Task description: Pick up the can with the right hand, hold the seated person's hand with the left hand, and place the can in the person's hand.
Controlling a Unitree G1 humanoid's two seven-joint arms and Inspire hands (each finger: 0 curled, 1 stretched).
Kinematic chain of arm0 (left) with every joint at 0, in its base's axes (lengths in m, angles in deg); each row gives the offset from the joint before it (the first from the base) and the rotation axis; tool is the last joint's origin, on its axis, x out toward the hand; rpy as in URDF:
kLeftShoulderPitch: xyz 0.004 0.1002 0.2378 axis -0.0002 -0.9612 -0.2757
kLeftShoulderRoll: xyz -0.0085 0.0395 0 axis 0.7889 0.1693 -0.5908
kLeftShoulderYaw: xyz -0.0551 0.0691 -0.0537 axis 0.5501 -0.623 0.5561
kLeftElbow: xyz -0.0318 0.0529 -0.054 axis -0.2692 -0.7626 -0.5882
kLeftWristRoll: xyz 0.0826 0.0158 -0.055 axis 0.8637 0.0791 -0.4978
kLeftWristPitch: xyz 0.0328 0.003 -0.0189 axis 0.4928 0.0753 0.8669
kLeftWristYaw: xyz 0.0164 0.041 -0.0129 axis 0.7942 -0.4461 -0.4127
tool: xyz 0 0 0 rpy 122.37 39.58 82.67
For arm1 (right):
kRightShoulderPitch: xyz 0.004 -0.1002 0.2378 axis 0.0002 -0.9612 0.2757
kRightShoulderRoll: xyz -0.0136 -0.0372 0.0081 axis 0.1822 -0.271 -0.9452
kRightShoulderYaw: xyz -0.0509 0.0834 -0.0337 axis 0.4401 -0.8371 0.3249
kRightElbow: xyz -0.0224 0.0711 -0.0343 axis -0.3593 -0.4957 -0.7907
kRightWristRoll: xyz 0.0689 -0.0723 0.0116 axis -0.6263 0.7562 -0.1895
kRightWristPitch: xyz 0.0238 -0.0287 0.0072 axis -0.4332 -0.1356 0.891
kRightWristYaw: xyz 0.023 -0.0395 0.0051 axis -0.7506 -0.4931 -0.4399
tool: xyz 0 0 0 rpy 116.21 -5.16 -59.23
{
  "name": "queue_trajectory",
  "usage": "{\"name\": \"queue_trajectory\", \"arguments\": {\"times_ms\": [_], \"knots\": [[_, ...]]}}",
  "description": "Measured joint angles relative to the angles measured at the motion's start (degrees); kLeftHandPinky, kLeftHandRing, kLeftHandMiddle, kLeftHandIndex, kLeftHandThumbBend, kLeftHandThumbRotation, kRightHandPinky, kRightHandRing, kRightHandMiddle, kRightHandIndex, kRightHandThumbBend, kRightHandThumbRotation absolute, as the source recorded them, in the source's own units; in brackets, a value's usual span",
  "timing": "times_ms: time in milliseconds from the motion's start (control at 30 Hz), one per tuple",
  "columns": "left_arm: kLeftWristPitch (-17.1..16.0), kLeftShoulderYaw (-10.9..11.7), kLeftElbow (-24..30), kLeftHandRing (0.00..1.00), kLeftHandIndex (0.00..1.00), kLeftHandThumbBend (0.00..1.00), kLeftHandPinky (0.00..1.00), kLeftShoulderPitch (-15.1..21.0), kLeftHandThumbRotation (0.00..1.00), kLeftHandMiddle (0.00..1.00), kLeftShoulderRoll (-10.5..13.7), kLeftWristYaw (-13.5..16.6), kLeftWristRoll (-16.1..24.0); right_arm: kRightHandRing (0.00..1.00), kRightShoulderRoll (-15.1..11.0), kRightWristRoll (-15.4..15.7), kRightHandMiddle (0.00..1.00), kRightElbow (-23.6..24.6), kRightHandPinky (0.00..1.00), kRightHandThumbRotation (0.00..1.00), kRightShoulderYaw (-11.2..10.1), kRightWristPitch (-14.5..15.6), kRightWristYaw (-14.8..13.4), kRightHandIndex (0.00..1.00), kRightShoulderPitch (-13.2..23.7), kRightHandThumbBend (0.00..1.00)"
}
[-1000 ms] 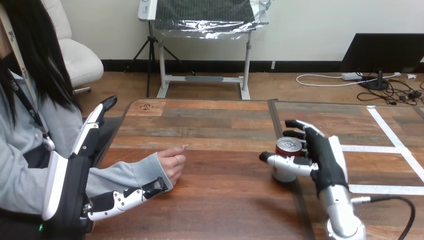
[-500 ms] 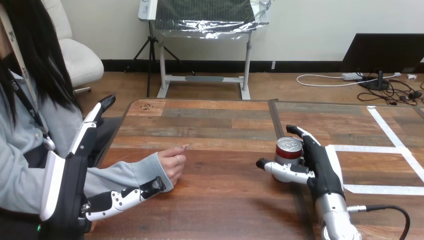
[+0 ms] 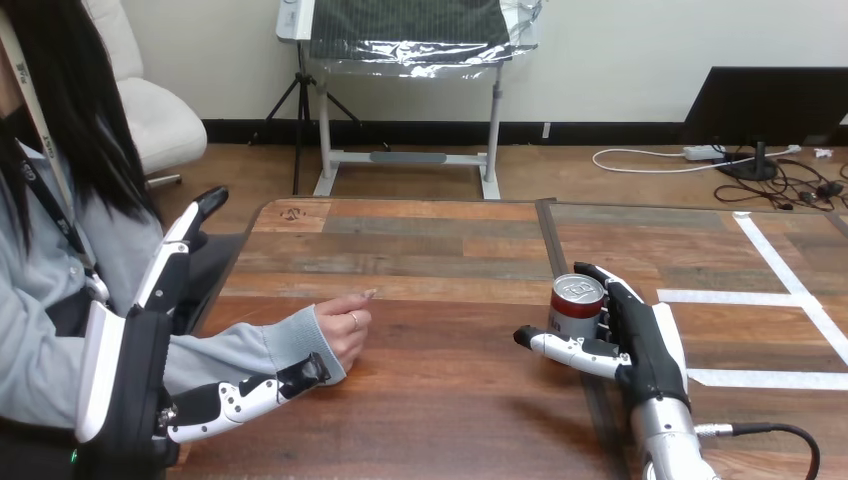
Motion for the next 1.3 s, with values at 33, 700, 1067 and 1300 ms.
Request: {"name": "queue_trajectory", "arguments": {"times_ms": [33, 700, 1067, 1300], "knots": [[-0.1, 0.0, 0.0, 0.92, 0.90, 1.00, 0.87, 0.0, 0.47, 0.91, 0.0, 0.0, -0.1, 0.78, 0.1, 0.0, 0.81, 0.0, 0.75, 0.09, 0.0, 0.0, -0.1, 0.85, 0.0, 1.00], [-0.9, -0.2, -0.1, 0.93, 0.90, 1.00, 0.88, 0.0, 0.46, 0.91, 1.4, -2.3, -4.1, 0.76, 1.6, -0.4, 0.79, 0.0, 0.72, 0.04, -1.1, -0.8, -1.4, 0.84, -0.4, 0.98], [-0.9, -0.2, -0.1, 0.93, 0.90, 1.00, 0.87, -0.1, 0.47, 0.91, 1.4, -3.0, -4.5, 0.74, 1.7, -0.4, 0.77, 0.0, 0.70, 0.02, -1.4, -1.8, -1.5, 0.82, -1.1, 0.96], [-1.0, -0.2, -0.2, 0.93, 0.90, 1.00, 0.87, -0.2, 0.47, 0.91, 1.4, -3.0, -4.5, 0.70, 1.9, -0.5, 0.74, 0.0, 0.65, 0.00, -1.8, -2.4, -1.5, 0.79, -1.4, 0.94]]}}
